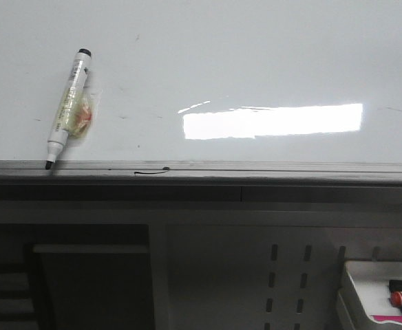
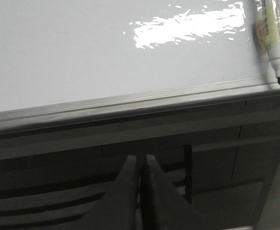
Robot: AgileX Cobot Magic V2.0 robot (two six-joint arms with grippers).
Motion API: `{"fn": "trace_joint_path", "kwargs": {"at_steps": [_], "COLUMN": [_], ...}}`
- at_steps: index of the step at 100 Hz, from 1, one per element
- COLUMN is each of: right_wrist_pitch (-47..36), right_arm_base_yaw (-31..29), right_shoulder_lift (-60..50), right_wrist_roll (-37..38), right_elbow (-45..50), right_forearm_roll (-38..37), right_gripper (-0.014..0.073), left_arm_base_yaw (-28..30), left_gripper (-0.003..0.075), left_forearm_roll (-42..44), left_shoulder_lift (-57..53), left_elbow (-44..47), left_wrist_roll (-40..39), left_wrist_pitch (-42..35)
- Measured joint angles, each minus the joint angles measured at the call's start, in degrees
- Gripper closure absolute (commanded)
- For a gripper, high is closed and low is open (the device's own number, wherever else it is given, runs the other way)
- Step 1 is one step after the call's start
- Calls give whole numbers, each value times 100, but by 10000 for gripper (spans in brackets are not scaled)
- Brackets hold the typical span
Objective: Write number 4 on whiteboard
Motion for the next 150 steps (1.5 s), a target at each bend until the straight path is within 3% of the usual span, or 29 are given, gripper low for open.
{"fn": "trace_joint_path", "kwargs": {"at_steps": [83, 97, 120, 132, 150], "right_wrist_pitch": [0, -339, -1852, -2069, -2126], "right_arm_base_yaw": [0, 0, 0, 0, 0], "right_shoulder_lift": [0, 0, 0, 0, 0], "right_wrist_roll": [0, 0, 0, 0, 0], "right_elbow": [0, 10, 10, 10, 10], "right_forearm_roll": [0, 14, 1031, 1962, 2599], "right_gripper": [638, 638, 638, 638, 638], "left_arm_base_yaw": [0, 0, 0, 0, 0], "left_gripper": [741, 741, 741, 741, 741], "left_forearm_roll": [0, -104, -1844, -2943, -4896], "left_shoulder_lift": [0, 0, 0, 0, 0], "left_elbow": [0, 0, 0, 0, 0], "left_wrist_roll": [0, 0, 0, 0, 0], "left_wrist_pitch": [0, -101, -816, -1443, -1784]}}
